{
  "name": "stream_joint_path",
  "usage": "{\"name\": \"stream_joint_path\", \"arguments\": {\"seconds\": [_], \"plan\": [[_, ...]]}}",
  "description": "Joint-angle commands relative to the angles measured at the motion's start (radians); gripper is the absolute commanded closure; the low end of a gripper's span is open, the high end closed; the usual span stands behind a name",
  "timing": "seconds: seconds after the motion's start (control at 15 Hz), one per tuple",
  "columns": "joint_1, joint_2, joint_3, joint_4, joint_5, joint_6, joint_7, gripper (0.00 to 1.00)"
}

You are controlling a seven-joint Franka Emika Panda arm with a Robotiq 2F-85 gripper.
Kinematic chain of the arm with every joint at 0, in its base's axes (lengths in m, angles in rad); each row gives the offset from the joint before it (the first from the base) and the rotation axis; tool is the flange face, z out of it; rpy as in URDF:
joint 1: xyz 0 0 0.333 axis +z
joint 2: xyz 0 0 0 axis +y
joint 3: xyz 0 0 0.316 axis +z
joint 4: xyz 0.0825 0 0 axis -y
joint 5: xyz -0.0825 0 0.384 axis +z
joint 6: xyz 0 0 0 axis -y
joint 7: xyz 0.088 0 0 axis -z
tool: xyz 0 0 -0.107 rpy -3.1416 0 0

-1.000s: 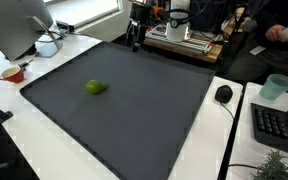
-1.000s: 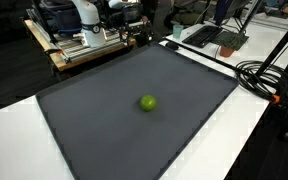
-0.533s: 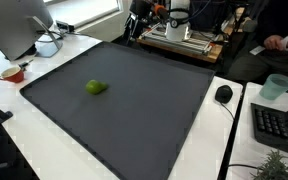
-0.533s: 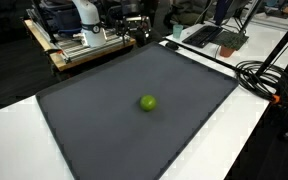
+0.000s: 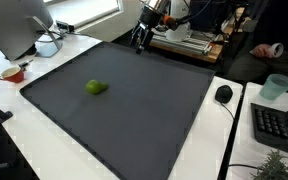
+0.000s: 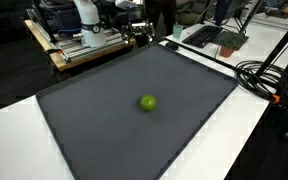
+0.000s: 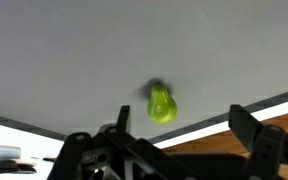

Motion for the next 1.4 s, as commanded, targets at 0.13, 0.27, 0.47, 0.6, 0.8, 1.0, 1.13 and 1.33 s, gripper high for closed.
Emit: {"name": "stream_joint_path", "arguments": {"seconds": [0.13,0.27,0.47,0.6,0.8,1.0,1.13,1.33], "plan": [[-0.313,-0.133,0.310,0.077,-0.142,0.082,0.206,0.00],[-0.404,-0.235,0.411,0.113,-0.152,0.126,0.267,0.00],[-0.347,-0.118,0.350,0.081,-0.108,0.067,0.166,0.00],[-0.340,-0.111,0.342,0.079,-0.108,0.066,0.165,0.00],[-0.358,-0.128,0.355,0.092,-0.115,0.091,0.179,0.00],[-0.440,-0.217,0.391,0.146,-0.141,0.256,0.207,0.00],[-0.496,-0.274,0.422,0.166,-0.090,0.340,0.175,0.00],[-0.603,-0.361,0.496,0.179,0.010,0.445,0.103,0.00]]}}
